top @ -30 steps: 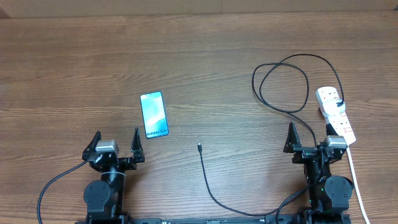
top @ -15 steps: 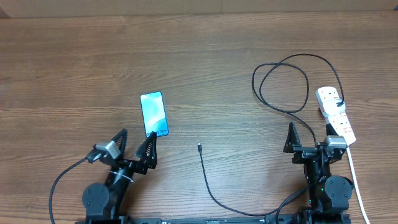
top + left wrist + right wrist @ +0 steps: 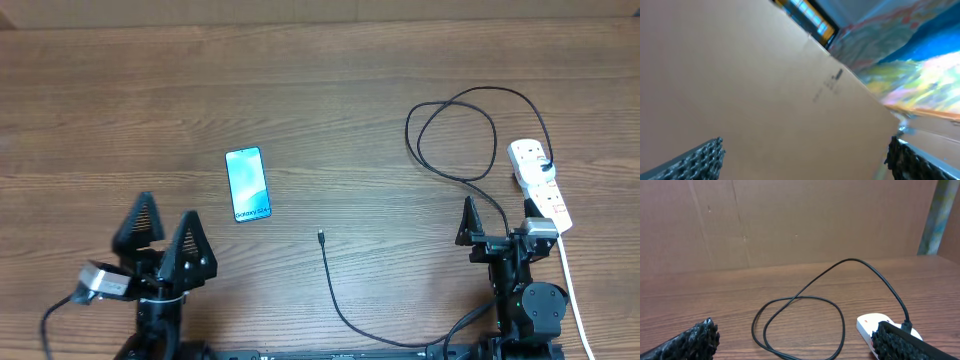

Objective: Plug charger to phone and switch on socket
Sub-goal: 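Raise the left arm and move the left gripper over the phone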

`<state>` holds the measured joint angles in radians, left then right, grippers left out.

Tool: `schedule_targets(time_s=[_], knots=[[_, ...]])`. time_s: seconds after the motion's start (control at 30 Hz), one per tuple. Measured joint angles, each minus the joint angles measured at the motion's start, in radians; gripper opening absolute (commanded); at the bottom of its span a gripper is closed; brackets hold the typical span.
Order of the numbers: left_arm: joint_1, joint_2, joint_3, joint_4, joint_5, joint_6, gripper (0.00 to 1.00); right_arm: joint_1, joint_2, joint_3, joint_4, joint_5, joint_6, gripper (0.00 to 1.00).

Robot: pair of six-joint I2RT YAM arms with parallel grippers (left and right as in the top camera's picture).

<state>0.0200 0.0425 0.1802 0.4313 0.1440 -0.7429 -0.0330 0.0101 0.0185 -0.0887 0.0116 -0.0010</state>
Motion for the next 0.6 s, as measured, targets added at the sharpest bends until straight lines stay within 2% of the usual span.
schedule_targets(time_s=[0.17, 0.3, 0.47, 0.53, 0.6], knots=[[0.000, 0.117, 0.298, -0.224, -0.005, 0.182, 1.00, 0.000, 0.000, 0.000, -0.001, 0.000, 0.000, 1.00], [0.000, 0.319, 0.646, -0.640, -0.006, 0.303, 1.00, 0.000, 0.000, 0.000, 0.000, 0.000, 0.000, 1.00], [0.000, 0.716, 1.164, -1.292, 0.005, 0.427, 1.00, 0.000, 0.000, 0.000, 0.000, 0.000, 0.000, 1.00], [0.000, 0.883, 1.352, -1.519, 0.014, 0.461, 1.00, 0.000, 0.000, 0.000, -0.001, 0.000, -0.001, 1.00], [0.000, 1.033, 1.504, -1.680, 0.043, 0.481, 1.00, 0.000, 0.000, 0.000, -0.001, 0.000, 0.000, 1.00]])
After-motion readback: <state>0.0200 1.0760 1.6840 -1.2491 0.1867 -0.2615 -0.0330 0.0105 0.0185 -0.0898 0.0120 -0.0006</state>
